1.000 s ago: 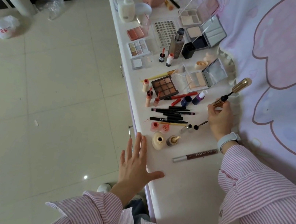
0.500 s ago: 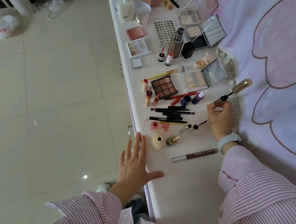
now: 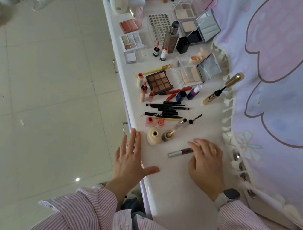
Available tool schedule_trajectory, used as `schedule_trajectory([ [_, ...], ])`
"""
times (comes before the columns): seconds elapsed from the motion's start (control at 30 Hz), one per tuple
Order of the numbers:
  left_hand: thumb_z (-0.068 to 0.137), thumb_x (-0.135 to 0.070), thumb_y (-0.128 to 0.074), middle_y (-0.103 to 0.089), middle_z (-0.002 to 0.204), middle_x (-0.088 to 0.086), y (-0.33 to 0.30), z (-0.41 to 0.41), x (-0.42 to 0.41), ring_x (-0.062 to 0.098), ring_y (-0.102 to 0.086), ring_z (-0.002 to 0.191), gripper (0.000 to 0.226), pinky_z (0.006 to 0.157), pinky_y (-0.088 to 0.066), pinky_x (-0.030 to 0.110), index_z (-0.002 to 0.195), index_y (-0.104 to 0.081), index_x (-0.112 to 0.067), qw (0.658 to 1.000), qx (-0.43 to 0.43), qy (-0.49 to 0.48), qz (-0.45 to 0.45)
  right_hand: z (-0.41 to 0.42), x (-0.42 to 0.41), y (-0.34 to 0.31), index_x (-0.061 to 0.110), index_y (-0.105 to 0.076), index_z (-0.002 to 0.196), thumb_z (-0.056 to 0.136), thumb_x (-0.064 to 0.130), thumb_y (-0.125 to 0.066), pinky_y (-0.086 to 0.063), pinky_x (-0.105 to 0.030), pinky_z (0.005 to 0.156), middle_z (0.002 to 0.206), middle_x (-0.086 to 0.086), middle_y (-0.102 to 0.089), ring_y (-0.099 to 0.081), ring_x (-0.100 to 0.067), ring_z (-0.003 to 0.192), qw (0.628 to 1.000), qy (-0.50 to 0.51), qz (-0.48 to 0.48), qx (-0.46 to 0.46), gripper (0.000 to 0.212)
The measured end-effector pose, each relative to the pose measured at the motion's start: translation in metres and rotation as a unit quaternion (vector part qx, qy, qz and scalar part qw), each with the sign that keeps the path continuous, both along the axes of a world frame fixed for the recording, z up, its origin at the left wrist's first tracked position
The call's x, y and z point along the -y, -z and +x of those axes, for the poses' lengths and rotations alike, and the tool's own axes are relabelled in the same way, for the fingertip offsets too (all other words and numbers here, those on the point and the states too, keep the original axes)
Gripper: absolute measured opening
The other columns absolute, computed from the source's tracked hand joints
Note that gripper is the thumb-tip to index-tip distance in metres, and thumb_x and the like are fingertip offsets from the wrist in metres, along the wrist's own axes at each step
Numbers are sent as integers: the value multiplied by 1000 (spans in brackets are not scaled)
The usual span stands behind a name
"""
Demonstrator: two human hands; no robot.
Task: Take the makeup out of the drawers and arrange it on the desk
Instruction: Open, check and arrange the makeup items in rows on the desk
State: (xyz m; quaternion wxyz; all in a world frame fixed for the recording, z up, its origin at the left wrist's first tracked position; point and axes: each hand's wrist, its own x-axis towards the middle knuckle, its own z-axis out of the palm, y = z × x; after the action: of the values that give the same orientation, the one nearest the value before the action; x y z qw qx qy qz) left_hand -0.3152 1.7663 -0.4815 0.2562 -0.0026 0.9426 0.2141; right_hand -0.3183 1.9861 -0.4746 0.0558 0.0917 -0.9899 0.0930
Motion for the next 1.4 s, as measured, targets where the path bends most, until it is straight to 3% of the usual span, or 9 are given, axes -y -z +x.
schedule_trajectory([
  [0.3,79,-60,-55,16,155,-1,-5,4,4,18,11,142,105,117,-8,37,145,13,-16,998,-33,-11,58,3,-8,-1,18,-61,87,83,23,-45,-31,-32,73,83,0,-57,-46,-18,81,995,-89,49,-1,18],
  [0.43,83,-36,-64,-31,145,9,-8,19,12,24,-30,132,72,109,-30,37,142,-29,-11,980,-133,-65,133,17,2,-31,19,-53,80,77,20,-52,-30,-25,67,71,3,-49,-43,-11,69,993,-34,-115,6,4],
  [0.57,87,-40,-54,-60,111,4,-15,34,8,19,-59,101,43,85,-51,35,118,-57,-10,955,-187,-97,210,24,20,-66,8,-52,77,70,9,-56,-35,-12,56,60,3,-54,-43,-5,55,831,123,-512,179,8],
  [0.83,85,-49,-37,-58,81,-15,-38,33,-8,1,-53,67,48,58,-41,10,102,-66,-14,933,-169,1,316,35,30,-76,11,-62,73,82,24,-56,-31,-23,48,53,-4,-51,-42,-14,50,686,181,-653,267,16],
  [0.97,89,-40,-38,-65,77,-5,-38,36,-4,9,-53,69,41,56,-39,12,90,-66,-10,931,-241,41,273,32,32,-77,11,-48,67,96,23,-44,-21,-18,38,39,10,-29,-24,-6,35,703,314,-604,205,32],
  [1.07,88,-53,-28,-54,67,-13,-41,34,0,10,-46,56,50,52,-33,13,90,-63,-18,947,-168,36,272,37,35,-77,19,-50,74,95,17,-42,-30,-12,42,52,10,-41,-36,-3,40,826,250,-491,116,22],
  [1.17,84,-65,-23,-39,51,-10,-39,36,3,9,-38,45,39,47,-27,18,74,-49,-37,947,-95,0,307,39,31,-83,28,-46,91,89,24,-39,-30,-12,48,62,6,-41,-35,-2,46,888,124,-433,92,9],
  [1.33,82,-66,-23,-46,58,-10,-37,30,11,7,-39,46,37,52,-31,23,72,-45,-38,949,-83,-21,303,26,18,-96,31,-53,100,87,22,-44,-37,-9,62,96,1,-57,-51,2,71,872,66,-429,224,18],
  [1.4,87,-53,-27,-45,58,-10,-39,27,11,6,-37,47,32,53,-31,23,77,-49,-32,953,-87,5,291,22,20,-98,27,-60,91,92,34,-45,-39,-17,56,74,-4,-63,-53,-8,55,857,109,-436,251,17],
])
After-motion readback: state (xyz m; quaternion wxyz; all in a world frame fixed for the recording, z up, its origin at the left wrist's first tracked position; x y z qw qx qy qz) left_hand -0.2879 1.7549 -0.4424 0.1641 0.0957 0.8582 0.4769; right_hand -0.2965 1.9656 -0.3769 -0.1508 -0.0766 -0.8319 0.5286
